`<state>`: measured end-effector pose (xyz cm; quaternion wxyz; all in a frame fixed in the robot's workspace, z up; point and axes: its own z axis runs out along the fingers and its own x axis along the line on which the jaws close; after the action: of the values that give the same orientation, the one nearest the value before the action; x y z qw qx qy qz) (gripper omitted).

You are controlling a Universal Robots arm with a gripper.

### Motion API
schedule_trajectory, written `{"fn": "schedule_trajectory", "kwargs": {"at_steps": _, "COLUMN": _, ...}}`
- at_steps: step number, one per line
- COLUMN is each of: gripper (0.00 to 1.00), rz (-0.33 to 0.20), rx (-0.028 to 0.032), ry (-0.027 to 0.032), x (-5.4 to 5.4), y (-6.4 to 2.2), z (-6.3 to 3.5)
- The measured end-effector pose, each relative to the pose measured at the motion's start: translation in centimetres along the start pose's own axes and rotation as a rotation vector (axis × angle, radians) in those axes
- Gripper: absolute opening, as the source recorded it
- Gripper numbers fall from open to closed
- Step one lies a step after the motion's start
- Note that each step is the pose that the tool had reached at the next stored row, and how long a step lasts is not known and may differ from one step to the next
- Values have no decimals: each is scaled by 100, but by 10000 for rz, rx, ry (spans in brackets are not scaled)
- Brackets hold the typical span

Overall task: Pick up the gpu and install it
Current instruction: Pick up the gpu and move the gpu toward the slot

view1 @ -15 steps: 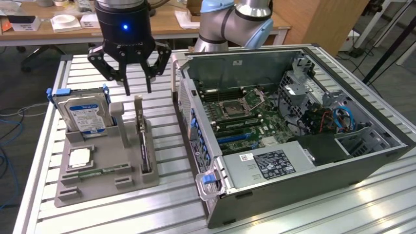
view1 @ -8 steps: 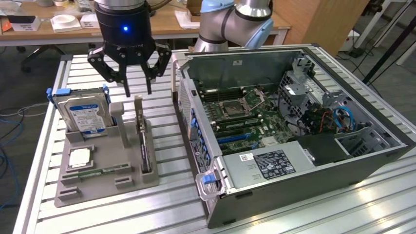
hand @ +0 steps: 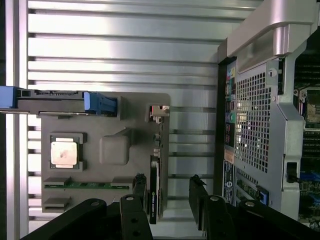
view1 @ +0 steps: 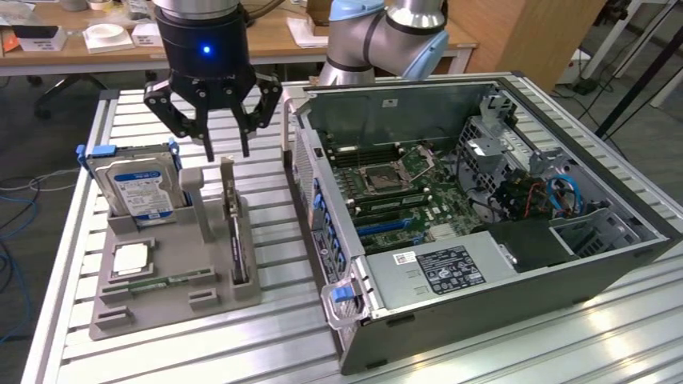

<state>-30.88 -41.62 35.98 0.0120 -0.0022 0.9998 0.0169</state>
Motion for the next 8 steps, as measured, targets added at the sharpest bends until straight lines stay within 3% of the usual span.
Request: {"fn": "schedule_trajectory", "kwargs": {"at_steps": 8, "gripper": 47, "rz": -1, "rx": 0, "ry": 0, "x": 0, "y": -17, "z": 8}}
